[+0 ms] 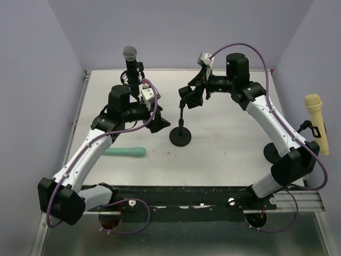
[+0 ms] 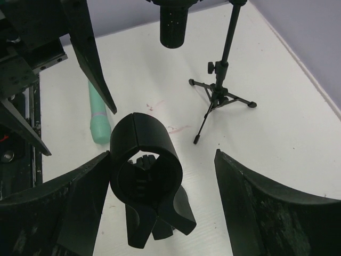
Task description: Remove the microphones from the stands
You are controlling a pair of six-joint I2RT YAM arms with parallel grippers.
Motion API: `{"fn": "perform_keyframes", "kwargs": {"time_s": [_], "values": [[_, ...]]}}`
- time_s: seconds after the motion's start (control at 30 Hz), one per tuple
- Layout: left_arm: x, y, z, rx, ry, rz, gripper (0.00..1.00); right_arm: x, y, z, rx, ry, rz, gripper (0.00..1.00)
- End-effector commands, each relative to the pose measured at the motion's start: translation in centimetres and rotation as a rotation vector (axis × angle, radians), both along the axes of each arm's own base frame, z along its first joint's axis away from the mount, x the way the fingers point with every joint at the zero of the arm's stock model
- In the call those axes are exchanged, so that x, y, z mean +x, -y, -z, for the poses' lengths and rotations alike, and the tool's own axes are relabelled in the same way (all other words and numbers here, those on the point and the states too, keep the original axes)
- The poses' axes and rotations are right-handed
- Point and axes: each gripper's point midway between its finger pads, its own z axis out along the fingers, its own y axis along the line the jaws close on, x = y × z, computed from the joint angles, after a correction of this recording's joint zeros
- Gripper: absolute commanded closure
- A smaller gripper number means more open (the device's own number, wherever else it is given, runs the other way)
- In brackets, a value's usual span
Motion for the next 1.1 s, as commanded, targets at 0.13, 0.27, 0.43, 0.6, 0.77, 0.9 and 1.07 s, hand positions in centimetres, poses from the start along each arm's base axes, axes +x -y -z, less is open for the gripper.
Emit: {"fn": "perform_keyframes", "kwargs": {"time_s": [0.13,0.27,0.43,0.6,0.77,0.9,1.07], "values": [[1.6,3.3,-0.1,-0.097,0.02,0.06,0.14,-1.5,-0.4,0.8,-0.024,-0.076,-0.07,0.34],[2.9,4.4,0.6,-0.111,0.083,0.075,0.14,-1.5,0.1,0.7,-0.031,-0.096,-0.029,0.52],[4.1,6.2,2.7,-0.089,0.157,0.171,0.13,-2.1,0.7,1.5,-0.085,-0.128,-0.019,0.72],[5.4,7.2,6.0,-0.064,0.144,0.217,0.13,-2.7,1.6,1.9,-0.131,-0.142,-0.008,0.76],[5.7,7.8,8.2,-0.07,0.121,0.25,0.16,-2.6,1.9,2.4,-0.159,-0.162,0.016,0.79],[6.5,7.9,9.9,-0.03,0.123,0.241,0.22,-2.3,2.0,2.5,-0.168,-0.172,0.03,0.8],[7.1,7.6,11.6,0.003,0.091,0.212,0.27,-1.6,1.9,1.9,-0.159,-0.171,0.038,0.8]]}}
